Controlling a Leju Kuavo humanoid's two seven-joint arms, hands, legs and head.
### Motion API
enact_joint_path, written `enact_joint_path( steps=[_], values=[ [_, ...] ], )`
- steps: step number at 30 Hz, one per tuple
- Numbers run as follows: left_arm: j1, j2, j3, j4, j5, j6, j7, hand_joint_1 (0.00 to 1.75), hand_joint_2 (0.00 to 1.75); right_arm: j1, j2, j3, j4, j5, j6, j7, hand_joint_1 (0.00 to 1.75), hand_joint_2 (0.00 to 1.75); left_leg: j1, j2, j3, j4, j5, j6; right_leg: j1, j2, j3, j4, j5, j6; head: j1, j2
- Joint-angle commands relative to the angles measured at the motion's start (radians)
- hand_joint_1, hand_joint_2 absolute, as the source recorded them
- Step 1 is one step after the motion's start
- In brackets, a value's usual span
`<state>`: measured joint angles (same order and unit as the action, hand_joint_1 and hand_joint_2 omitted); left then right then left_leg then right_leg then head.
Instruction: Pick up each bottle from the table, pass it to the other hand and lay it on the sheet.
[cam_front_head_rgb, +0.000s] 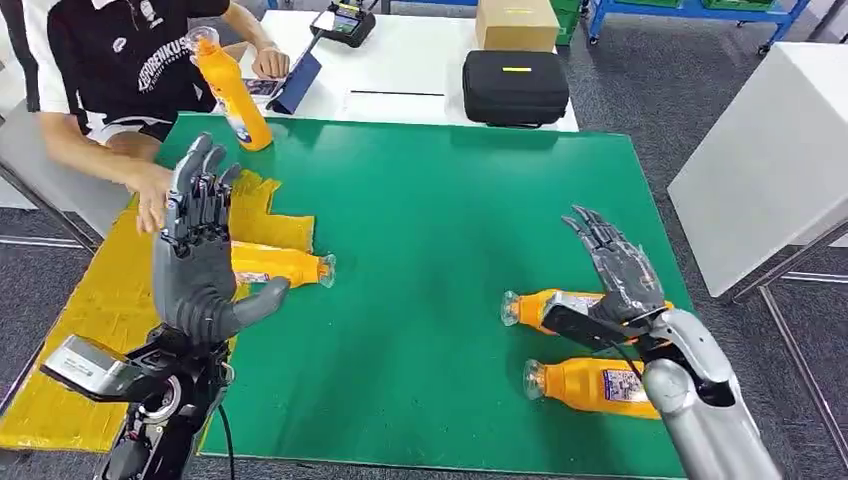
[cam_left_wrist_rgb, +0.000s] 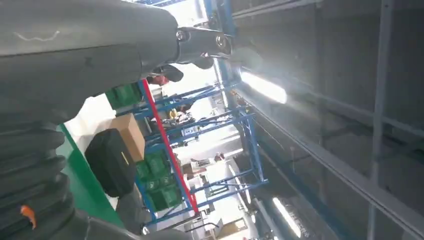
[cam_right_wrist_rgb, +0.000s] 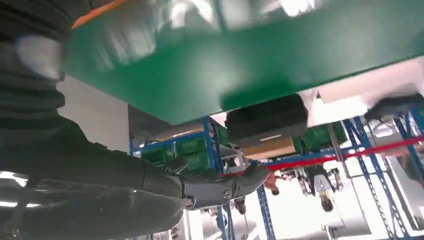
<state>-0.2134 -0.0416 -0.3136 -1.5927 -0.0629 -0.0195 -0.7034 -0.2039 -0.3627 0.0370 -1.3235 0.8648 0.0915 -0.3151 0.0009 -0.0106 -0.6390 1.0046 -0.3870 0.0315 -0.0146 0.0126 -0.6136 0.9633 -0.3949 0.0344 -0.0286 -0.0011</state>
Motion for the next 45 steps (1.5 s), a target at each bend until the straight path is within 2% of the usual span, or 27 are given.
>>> enact_joint_path(
  steps=[1,6,11,13,17,32,34,39,41,44,45],
  values=[
    [-0.008,-0.005,0.049,0.042,0.004,-0.001,0.005,0.00,1.75,-0.161,-0.028,0.039,0.239,-0.015,0.027,-0.012,0.00,1.75,0.000,0.002,0.004,-0.001,-0.001,-0.001,0.000,0.001,0.003,-0.001,-0.001,-0.001,0.000,0.000],
    [-0.008,-0.006,0.054,0.047,0.006,-0.003,0.005,0.00,1.75,-0.147,-0.032,0.037,0.231,-0.030,0.030,-0.022,0.00,1.75,0.000,0.003,0.007,-0.001,-0.003,-0.002,0.000,0.001,0.006,-0.001,-0.002,-0.001,0.000,0.000],
    [-0.024,-0.012,0.070,0.081,0.011,-0.018,0.005,0.00,1.75,-0.125,-0.122,0.034,0.195,-0.093,0.112,-0.075,0.00,1.75,-0.001,0.000,0.004,0.000,-0.002,-0.001,0.000,-0.001,0.004,0.000,-0.002,-0.001,0.000,0.000],
    [-0.024,-0.012,0.070,0.081,0.011,-0.019,0.005,0.00,1.75,-0.122,-0.125,0.033,0.193,-0.096,0.114,-0.077,0.00,1.75,0.000,-0.001,0.003,0.000,-0.001,-0.001,0.000,-0.002,0.003,0.000,-0.002,-0.001,0.000,0.000],
    [-0.014,-0.011,0.083,0.080,0.007,-0.018,0.005,0.00,1.75,-0.051,-0.168,0.014,0.131,-0.133,0.132,-0.091,0.00,1.75,0.000,-0.002,0.003,-0.001,-0.001,-0.001,0.000,-0.002,0.003,-0.001,-0.001,-0.001,0.000,0.000],
    [-0.014,-0.011,0.083,0.080,0.007,-0.018,0.005,0.00,1.75,-0.051,-0.168,0.014,0.131,-0.133,0.132,-0.091,0.00,1.75,-0.001,-0.001,0.004,-0.001,-0.002,-0.001,0.000,-0.001,0.004,-0.001,-0.002,-0.001,0.000,0.000],
    [-0.012,-0.008,0.091,0.081,0.001,-0.016,0.005,0.00,1.75,0.033,-0.188,-0.014,0.065,-0.122,0.103,-0.076,0.00,1.75,-0.001,-0.002,0.004,-0.001,-0.002,-0.001,0.000,-0.002,0.004,-0.001,-0.002,-0.001,0.000,0.000],
    [-0.005,-0.005,0.100,0.084,-0.005,-0.012,0.005,0.00,1.75,0.132,-0.134,-0.083,0.007,-0.060,0.012,0.011,0.00,1.75,0.000,-0.007,0.005,-0.002,-0.002,-0.002,0.001,-0.006,0.007,-0.002,-0.003,0.000,0.000,0.000],
    [-0.002,-0.005,0.095,0.087,-0.020,0.000,0.005,0.00,1.75,0.121,-0.103,-0.104,0.030,0.005,-0.038,0.060,0.00,1.75,0.000,-0.005,0.009,-0.002,-0.004,-0.002,0.000,-0.005,0.010,-0.002,-0.005,-0.001,0.000,0.000],
    [-0.003,0.001,0.078,0.083,-0.025,0.014,0.005,0.00,1.75,0.111,-0.078,-0.121,0.051,0.030,-0.047,0.067,0.00,1.75,0.000,-0.003,0.003,-0.001,-0.002,-0.001,0.000,-0.003,0.004,-0.002,-0.003,0.001,0.000,0.000],
    [-0.006,0.001,0.078,0.083,-0.022,0.017,0.005,0.00,1.75,0.098,-0.067,-0.134,0.069,0.054,-0.062,0.098,0.00,1.75,0.000,-0.003,0.007,-0.002,-0.004,-0.002,0.000,-0.003,0.007,-0.002,-0.004,0.000,0.000,0.000]
  ],
)
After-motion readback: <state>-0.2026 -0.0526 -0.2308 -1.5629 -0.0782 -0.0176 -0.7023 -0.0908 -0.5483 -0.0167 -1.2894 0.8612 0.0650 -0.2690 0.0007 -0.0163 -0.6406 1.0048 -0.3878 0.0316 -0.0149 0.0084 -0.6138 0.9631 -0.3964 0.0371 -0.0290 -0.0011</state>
